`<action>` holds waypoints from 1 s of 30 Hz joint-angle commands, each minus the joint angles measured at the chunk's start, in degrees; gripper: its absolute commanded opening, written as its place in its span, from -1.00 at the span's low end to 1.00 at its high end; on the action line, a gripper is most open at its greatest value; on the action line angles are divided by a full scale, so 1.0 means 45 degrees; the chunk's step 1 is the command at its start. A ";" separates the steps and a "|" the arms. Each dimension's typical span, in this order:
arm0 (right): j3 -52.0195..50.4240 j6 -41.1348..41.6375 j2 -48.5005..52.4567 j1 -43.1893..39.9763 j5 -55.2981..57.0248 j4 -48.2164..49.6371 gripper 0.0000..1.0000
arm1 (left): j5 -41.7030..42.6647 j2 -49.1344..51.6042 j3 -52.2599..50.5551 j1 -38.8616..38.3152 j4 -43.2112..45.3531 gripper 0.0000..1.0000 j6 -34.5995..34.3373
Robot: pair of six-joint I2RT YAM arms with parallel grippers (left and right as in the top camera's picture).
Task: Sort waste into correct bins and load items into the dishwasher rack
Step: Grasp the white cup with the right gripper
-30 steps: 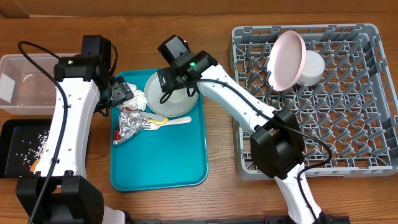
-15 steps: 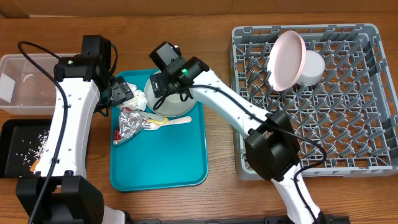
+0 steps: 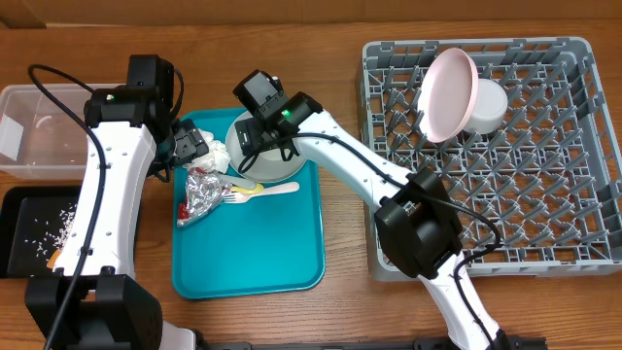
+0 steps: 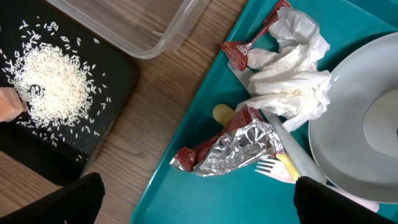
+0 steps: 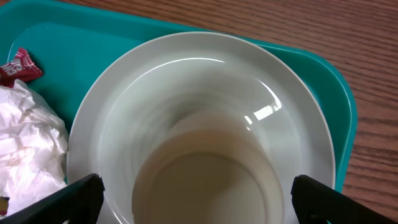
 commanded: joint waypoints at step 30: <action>0.0092 0.0107 0.0573 -0.0019 0.0257 0.0131 0.12 | 0.0005 -0.0165 0.0282 -0.0029 0.0019 1.00 -0.0262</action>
